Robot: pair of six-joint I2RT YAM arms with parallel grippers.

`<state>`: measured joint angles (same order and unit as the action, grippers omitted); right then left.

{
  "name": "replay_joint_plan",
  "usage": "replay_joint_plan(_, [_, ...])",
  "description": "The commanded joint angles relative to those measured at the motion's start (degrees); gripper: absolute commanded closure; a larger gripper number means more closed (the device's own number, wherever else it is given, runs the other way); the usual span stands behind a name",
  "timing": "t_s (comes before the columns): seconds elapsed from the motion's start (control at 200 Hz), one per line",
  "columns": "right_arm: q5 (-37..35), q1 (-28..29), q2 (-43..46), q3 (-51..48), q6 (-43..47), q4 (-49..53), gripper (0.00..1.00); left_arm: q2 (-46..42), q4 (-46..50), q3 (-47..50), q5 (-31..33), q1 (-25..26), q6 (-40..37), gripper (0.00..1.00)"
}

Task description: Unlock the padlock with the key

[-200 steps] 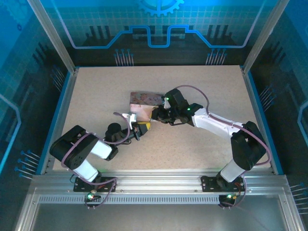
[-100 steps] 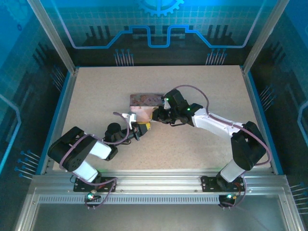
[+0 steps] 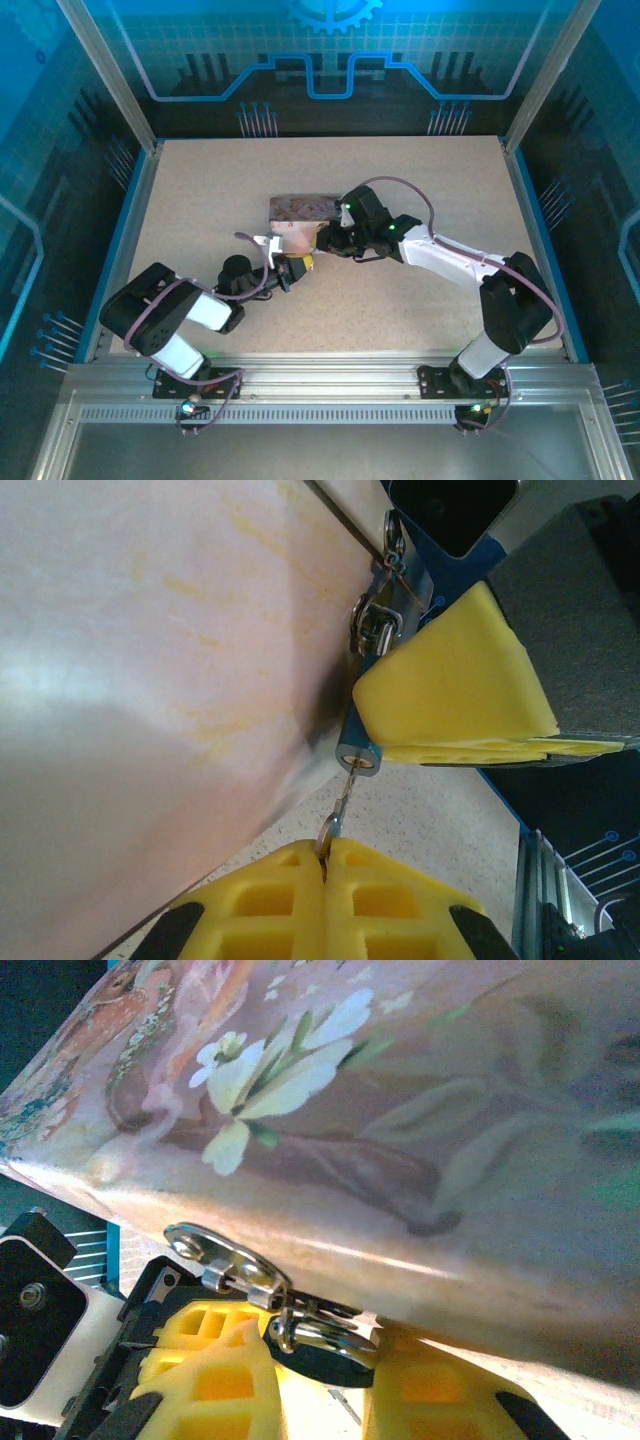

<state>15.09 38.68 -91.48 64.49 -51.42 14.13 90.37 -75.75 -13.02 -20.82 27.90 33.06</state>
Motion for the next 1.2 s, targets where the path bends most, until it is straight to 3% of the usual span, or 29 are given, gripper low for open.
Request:
replay_joint_plan(0.0, [4.07,0.74,1.83,0.12,0.18,-4.56,1.0,-1.35,-4.41,0.15,-1.43,-0.43,-1.07,1.0])
replay_joint_plan(1.195, [3.21,1.4,0.16,0.94,1.03,-5.39,1.0,2.76,-4.41,-1.31,1.35,1.7,-0.71,1.0])
